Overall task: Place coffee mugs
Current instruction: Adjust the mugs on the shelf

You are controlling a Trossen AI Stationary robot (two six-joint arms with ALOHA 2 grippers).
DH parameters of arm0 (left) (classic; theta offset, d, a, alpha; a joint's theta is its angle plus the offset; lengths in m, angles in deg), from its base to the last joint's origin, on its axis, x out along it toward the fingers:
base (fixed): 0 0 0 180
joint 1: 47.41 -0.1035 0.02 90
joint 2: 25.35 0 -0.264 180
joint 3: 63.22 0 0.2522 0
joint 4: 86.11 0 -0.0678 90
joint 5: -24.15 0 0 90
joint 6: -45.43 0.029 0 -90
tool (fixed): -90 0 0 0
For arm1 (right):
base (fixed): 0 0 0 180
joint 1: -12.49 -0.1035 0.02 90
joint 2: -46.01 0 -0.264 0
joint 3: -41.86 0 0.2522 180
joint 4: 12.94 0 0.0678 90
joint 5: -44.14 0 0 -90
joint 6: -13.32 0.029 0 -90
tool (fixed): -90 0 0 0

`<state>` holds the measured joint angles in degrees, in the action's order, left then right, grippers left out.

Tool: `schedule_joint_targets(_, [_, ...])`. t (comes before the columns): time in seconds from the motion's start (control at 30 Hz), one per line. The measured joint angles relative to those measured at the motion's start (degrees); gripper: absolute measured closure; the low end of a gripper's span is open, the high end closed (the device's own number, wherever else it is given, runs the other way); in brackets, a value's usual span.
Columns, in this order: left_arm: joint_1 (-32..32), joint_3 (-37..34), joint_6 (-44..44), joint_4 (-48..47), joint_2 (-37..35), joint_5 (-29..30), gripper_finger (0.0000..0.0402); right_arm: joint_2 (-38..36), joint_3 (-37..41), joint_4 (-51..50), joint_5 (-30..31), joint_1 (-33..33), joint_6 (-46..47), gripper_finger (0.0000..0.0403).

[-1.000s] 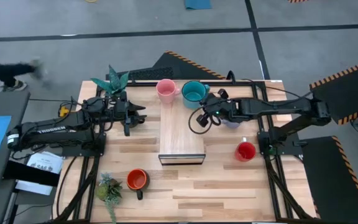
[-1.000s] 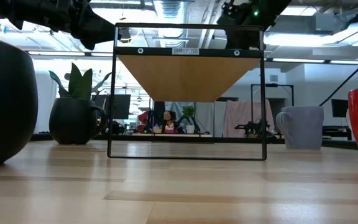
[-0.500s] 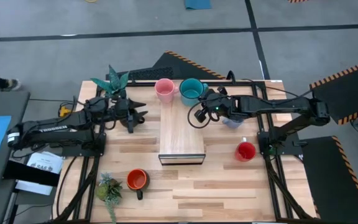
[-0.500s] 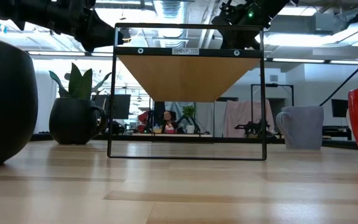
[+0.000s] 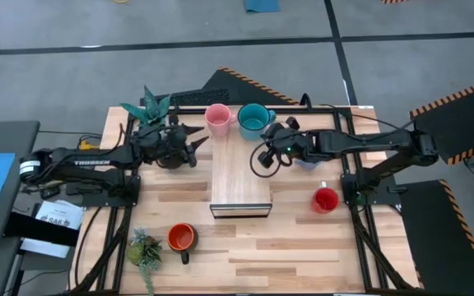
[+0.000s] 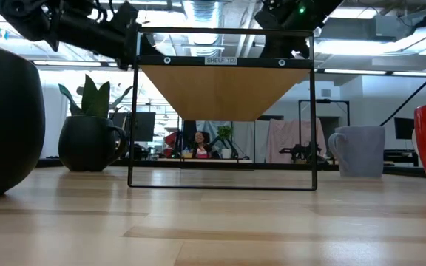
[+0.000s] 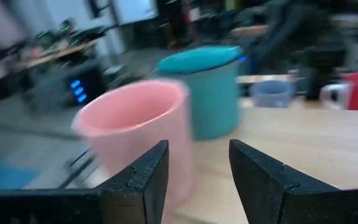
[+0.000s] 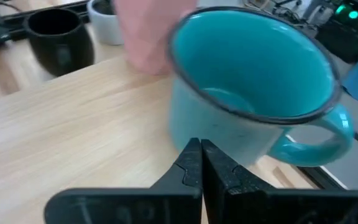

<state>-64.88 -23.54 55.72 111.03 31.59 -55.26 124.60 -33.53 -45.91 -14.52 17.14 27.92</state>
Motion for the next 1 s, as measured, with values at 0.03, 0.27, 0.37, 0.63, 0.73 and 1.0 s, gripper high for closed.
schedule_joint_targets(0.03, [0.1,0.0,1.0,-0.1,-0.8,-0.7,0.0246,0.0,0.0,0.1,0.0,-0.4,-0.2,0.0386])
schedule_joint_targets(0.27, [0.0,0.6,4.3,0.4,-5.5,3.6,0.0246,0.1,-4.4,0.0,-4.6,-1.4,-4.1,0.0373])
schedule_joint_targets(0.37, [-0.2,3.7,5.6,-2.7,-6.1,3.1,0.0246,0.3,-6.3,-0.4,-4.6,-1.8,-5.4,0.038])
schedule_joint_targets(0.63, [-2.0,25.7,7.0,-41.5,0.5,3.1,0.0246,0.3,-8.6,-1.8,-4.6,-1.7,-6.3,0.0361])
schedule_joint_targets(0.73, [-2.5,34.5,14.6,-52.8,4.6,1.4,0.0246,0.3,-8.6,-3.2,-4.6,-1.7,-6.3,0.0353])
schedule_joint_targets(1.0, [-2.6,55.8,34.6,-78.0,19.5,3.7,0.0246,0.3,-8.6,-6.2,-4.6,-1.8,-6.1,0.037])
